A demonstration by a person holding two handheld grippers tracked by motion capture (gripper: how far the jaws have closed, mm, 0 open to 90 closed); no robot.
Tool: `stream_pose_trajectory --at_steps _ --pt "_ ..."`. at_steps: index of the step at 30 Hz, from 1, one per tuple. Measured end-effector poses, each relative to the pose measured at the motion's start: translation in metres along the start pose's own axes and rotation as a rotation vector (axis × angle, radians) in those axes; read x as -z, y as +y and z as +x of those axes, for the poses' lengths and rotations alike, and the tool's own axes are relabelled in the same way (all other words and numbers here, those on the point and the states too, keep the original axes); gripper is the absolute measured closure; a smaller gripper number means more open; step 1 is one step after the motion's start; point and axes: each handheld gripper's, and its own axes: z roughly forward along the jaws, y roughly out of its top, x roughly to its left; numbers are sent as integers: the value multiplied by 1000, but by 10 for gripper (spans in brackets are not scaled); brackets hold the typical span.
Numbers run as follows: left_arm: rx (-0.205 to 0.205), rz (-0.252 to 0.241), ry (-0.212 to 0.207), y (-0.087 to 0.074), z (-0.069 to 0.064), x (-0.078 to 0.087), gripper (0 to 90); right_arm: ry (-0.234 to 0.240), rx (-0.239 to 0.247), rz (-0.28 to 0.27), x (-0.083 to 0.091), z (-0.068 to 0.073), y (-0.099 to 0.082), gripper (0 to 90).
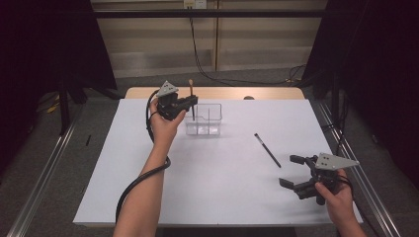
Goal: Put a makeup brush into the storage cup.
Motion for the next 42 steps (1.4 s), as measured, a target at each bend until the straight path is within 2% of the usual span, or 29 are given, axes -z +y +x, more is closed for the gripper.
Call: stream_pose_trajectory --at_steps 2,4,7,8,9,10,14,16,18,20,23,25,28,32,38,40,41,42 --pt "24 -1 -18 0 1 0 765 1 0 1 0 0 0 31" --pt "50 -23 -42 0 1 1 631 2 2 0 0 0 0 31" --pt "74 -13 -42 -1 2 4 520 2 -1 -3 0 0 0 31" --pt "62 -20 -29 -2 2 5 473 0 -1 -2 0 0 0 31" --pt "68 -18 -26 -3 2 7 437 0 0 1 0 0 0 31" --pt "81 -19 -42 -3 2 8 438 1 1 1 0 0 0 31" --pt "69 -10 -78 -5 -1 13 383 5 4 -1 -1 2 1 31" --pt "49 -19 -66 -6 -4 16 335 3 4 0 -1 2 1 31" --pt "58 -30 -91 -7 -5 19 311 3 5 2 -1 2 1 31" --pt "45 -31 -86 -9 -7 21 293 3 8 2 -2 2 1 31" --pt "43 -26 -109 -14 -8 25 258 1 6 3 -2 3 1 31" --pt "38 -32 -101 -17 -10 28 236 2 8 3 -2 3 1 31" --pt "44 -36 -116 -21 -11 32 202 0 8 4 -2 3 1 31" --pt "60 -15 -143 -26 -13 37 151 -1 11 0 -2 3 1 30" --pt "50 -15 -155 -35 -20 44 87 -9 18 7 -3 4 1 31" --pt "50 -15 -180 -38 -21 46 72 -9 19 8 -3 4 0 31" --pt "53 -12 -170 -40 -22 47 65 -9 19 7 -4 4 0 31" --pt "55 -6 -185 -42 -22 48 56 -11 19 6 -4 5 0 31"
